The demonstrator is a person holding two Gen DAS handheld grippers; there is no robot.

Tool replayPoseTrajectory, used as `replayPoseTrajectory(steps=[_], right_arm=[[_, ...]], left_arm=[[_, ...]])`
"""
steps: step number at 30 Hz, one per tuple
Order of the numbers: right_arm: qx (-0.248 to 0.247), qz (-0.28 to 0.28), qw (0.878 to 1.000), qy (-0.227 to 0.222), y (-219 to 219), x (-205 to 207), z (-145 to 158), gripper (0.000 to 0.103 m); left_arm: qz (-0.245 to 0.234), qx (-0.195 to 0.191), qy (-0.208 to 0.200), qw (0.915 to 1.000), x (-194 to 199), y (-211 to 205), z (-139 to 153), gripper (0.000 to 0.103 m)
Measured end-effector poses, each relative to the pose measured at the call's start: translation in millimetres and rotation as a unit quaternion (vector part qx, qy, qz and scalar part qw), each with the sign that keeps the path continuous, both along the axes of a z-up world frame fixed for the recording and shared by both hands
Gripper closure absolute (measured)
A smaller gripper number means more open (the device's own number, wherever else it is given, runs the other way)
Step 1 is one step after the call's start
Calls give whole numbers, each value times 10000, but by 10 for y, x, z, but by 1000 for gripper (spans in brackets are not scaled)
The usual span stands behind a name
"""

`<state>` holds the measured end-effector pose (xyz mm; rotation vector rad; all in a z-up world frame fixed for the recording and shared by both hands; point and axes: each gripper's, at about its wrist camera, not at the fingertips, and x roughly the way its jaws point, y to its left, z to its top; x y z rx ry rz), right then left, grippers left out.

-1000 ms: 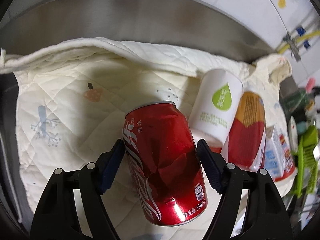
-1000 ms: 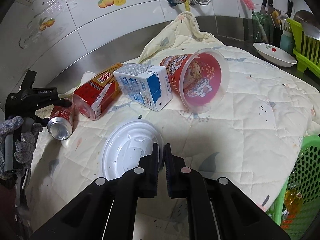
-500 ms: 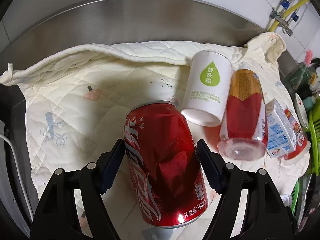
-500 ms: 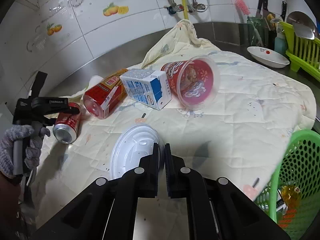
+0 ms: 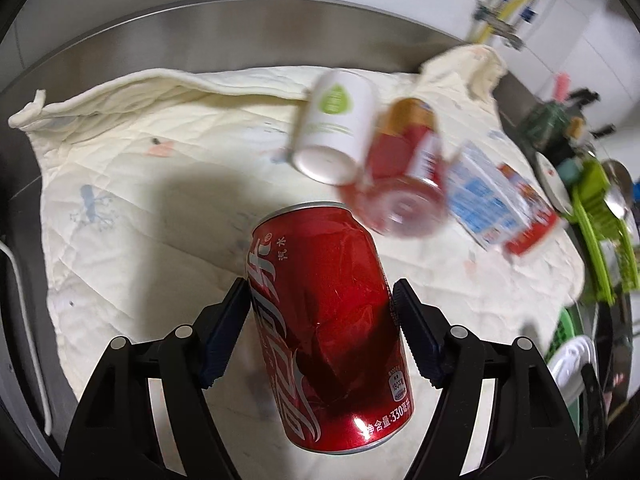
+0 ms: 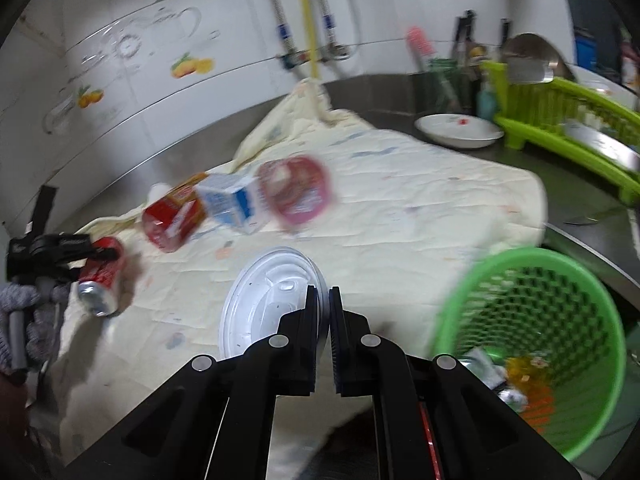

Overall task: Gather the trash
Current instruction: 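Lift the white lid over the basket with the right tool while the left tool lifts the red can, then open the right tool to drop the white lid into the basket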

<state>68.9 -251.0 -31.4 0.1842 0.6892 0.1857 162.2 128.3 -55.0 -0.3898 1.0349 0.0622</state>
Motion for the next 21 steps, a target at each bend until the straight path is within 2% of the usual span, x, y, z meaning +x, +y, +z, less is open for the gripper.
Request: replayPoseTrajectory(steps=[4,9,14,21], right_arm=[[-252,-490,9984,86,-381,-83,-54,97],[-649,-1114,9910,368,-875,-163,-212,97],[-1036,-1692,9783,590,-1329,-226,-367,97],[-1225,-2098,9659,900,-1767,-169,-620,97]], left_arm=[[-403,-131,-122,9990,-53,-309,99,31],[-990,-286,-340,9941,-104,-813,279,31],[-1606,-386,-568,9846,-69,-1420,481,31],[-2279,-550,-655,9699,-10,-2211,617,31]])
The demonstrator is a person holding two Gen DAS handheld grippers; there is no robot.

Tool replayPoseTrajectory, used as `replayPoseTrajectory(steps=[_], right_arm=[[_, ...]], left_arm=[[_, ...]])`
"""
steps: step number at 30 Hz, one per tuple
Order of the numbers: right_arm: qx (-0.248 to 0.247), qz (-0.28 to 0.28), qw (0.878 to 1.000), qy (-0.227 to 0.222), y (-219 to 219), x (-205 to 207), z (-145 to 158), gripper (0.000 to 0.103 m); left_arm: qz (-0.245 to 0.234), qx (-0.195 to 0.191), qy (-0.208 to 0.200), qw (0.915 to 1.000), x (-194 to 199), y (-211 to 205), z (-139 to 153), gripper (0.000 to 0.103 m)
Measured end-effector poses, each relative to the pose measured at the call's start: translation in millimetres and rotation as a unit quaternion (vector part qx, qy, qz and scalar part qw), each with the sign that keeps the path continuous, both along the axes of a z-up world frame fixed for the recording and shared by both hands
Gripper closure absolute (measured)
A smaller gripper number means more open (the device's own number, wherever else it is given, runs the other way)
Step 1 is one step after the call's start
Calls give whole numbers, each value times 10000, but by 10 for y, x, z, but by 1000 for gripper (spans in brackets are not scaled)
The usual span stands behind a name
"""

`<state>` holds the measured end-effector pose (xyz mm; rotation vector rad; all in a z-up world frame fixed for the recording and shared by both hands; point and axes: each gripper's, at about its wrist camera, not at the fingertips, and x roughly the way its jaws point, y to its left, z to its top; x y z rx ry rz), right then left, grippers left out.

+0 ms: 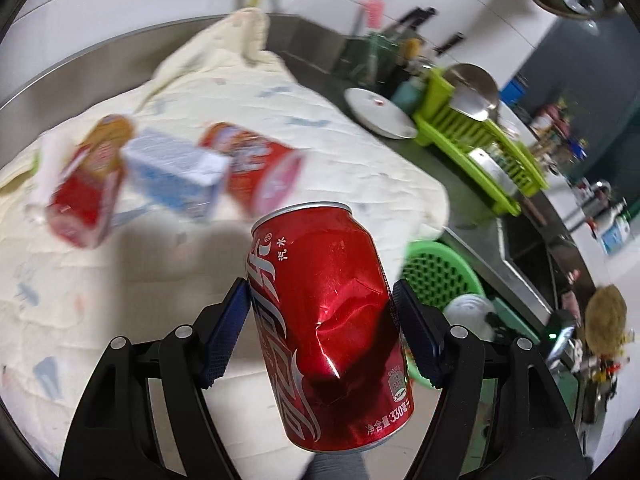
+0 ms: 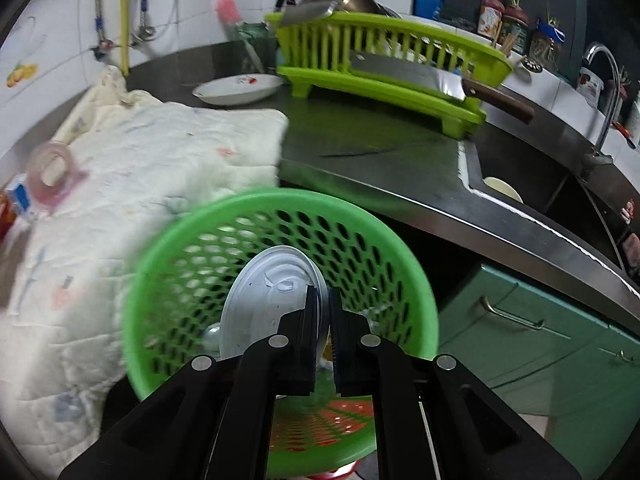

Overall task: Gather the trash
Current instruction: 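Open the right tool to drop the white lid into the basket, then carry the red Coca-Cola can over the basket and open the left tool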

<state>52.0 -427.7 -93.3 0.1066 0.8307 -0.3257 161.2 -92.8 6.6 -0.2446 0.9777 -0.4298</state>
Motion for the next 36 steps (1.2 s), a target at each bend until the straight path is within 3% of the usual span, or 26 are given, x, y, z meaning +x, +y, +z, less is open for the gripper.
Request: replayPoseTrajectory(steps=[8,14,18,24,26,36], right_arm=[[83,-152,9998,-18,-166,1,-87,96],[266,-197,9990,-295,-243,-191,57,93],[327,-297,9980,-447,-323,-373,154,79],[457,-432,9956,-696,-406,-663,240,75],[500,-484,9947,-750,-425,-734,235,69],[664,-546,9929,-826,-487,-886,186,68]], left_arm=[[-719,-56,-113,9973,12,-825,91,31],[-1203,-54,-143,9926,-4,-1424,49,31],[-1431,35,88,9897,35,-1803,-157,31],[-1602,360,316,9859,152,-2338,-564,31],[-1693,278,397,9844,187,-2450,-658,31],[-1787,879,57,9800,302,-2910,-909,28]])
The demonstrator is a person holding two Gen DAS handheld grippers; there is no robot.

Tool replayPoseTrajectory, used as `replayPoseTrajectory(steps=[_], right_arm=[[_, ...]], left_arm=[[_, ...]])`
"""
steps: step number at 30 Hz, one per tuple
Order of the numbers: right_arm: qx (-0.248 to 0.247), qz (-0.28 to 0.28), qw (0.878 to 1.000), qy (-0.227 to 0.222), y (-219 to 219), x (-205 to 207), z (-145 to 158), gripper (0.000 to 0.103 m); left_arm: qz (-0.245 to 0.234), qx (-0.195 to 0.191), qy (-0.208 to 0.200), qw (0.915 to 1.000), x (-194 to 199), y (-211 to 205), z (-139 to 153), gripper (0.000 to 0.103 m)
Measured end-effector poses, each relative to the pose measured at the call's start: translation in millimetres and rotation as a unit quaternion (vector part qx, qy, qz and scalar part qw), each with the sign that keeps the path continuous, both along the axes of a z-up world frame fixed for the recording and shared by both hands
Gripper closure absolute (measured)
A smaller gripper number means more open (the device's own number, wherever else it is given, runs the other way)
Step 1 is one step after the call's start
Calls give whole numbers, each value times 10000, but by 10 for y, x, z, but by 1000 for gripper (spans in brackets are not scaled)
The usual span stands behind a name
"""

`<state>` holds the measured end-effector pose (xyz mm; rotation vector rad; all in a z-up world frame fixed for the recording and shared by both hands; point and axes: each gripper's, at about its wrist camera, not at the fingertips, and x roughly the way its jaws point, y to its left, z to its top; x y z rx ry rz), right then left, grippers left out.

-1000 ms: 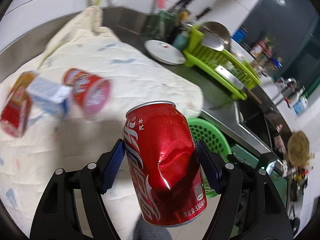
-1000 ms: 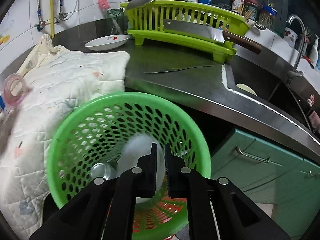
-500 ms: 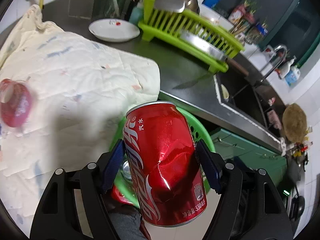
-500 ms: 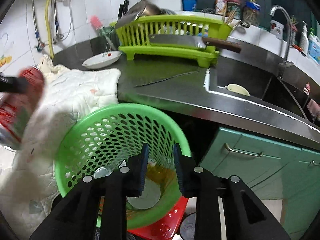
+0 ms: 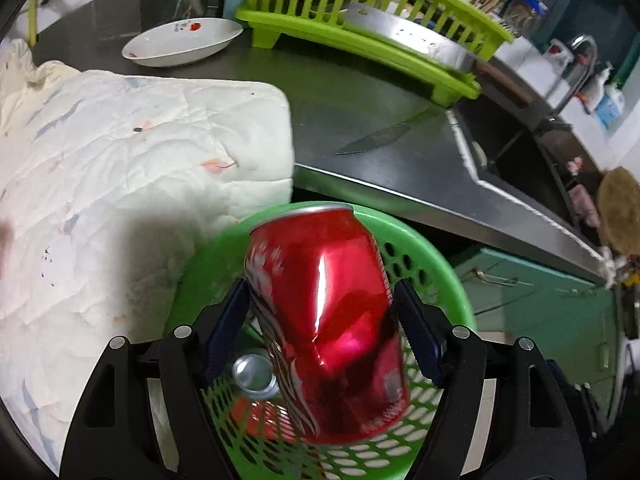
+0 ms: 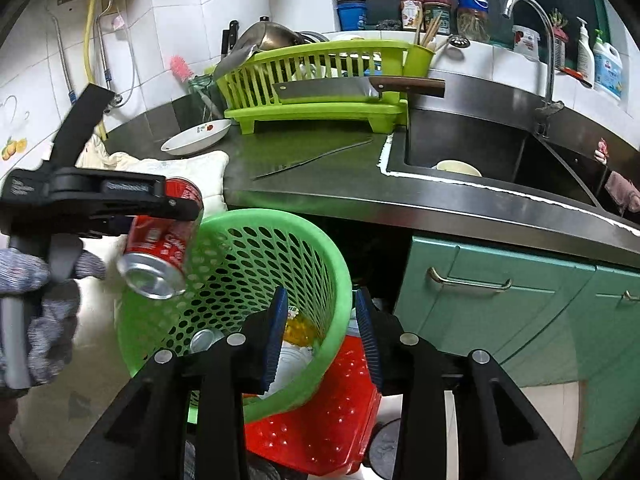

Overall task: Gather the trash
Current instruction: 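Carry the red Coca-Cola can over the basket and open the left tool, then move both tools back over the remaining trash on the cloth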

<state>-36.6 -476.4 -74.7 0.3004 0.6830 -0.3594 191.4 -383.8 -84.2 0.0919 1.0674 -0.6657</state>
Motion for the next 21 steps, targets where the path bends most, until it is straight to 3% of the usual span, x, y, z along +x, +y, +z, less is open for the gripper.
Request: replayPoseTrajectory(steps=[4,9,21], right_arm=[[56,-1,10000,-39,-3,9,-5,68],[71,79,9999,-134,55,25,50,68],[-26,762,9960,-467,613,167,370,59]], left_arm=[[-134,36,-91,9999,-29,-6,-35,26],[-132,-153,-280,9994,-127,173,133,26],[569,-464,-514,9960,-327,1361,602,26]])
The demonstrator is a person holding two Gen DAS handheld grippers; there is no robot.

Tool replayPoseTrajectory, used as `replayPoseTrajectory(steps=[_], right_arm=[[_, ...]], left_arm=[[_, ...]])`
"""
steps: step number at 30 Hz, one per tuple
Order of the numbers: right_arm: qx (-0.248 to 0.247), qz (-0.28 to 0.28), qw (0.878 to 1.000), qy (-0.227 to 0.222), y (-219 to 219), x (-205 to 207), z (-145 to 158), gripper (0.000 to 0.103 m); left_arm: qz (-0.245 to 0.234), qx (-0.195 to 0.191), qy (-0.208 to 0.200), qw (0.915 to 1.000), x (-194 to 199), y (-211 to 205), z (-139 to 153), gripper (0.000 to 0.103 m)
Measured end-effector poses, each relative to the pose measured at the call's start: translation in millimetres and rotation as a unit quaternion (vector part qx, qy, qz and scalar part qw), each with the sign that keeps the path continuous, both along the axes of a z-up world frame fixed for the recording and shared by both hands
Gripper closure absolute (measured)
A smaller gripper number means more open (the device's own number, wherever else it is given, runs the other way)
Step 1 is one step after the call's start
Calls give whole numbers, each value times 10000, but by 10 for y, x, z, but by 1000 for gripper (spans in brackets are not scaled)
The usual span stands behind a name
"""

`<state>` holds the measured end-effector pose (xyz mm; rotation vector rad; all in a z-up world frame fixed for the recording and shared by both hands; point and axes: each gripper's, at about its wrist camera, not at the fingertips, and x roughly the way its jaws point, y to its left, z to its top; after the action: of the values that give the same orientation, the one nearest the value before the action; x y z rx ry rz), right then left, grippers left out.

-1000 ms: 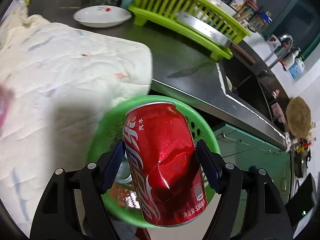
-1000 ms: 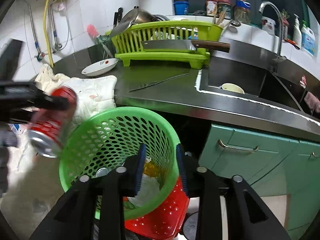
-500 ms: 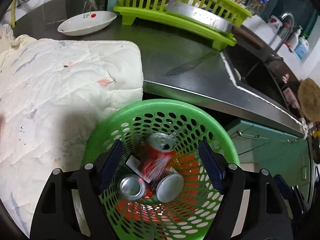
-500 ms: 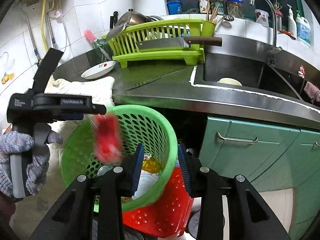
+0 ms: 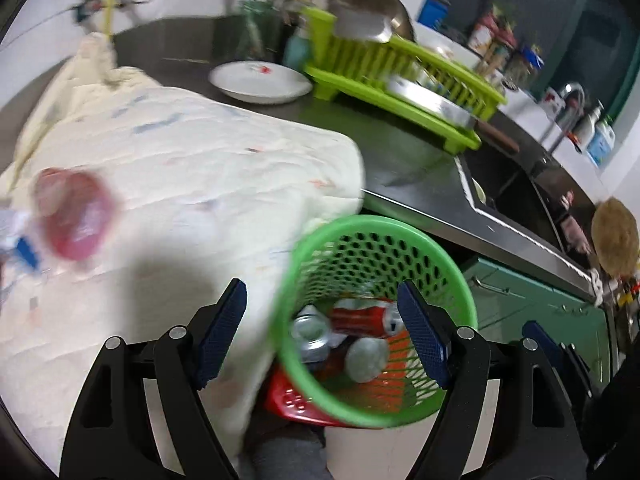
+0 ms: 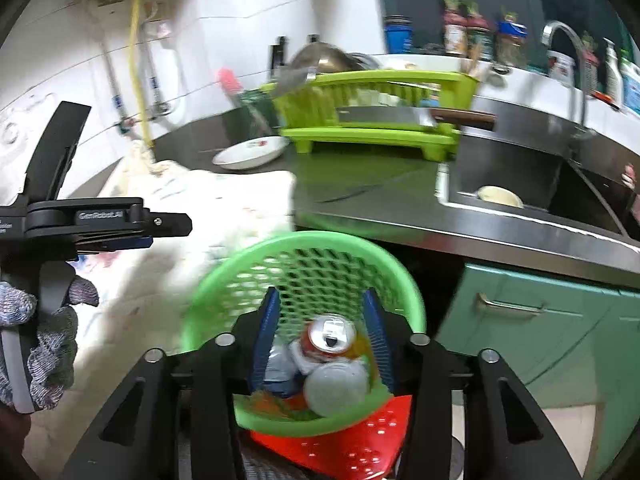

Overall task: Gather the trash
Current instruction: 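Move both tools back over the remaining trash on the cloth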

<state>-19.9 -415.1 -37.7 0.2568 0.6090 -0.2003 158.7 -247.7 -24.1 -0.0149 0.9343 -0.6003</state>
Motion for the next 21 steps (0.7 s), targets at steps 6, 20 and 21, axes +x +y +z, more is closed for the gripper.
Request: replayPoseTrajectory(steps=[6,20,21], right_arm=[[-63,657,9977,-151,504,217,181,55],[113,1713,9851,-87,1486,886,296,52],[158,1781,9839,-56,1535,947,298,52]], left_arm=[[658,44,-165,9977,-51,870,148,26],[2124,295,-325,9762,97,2569,280,26],[2212,306,-338,9742,149,2669,291,26]])
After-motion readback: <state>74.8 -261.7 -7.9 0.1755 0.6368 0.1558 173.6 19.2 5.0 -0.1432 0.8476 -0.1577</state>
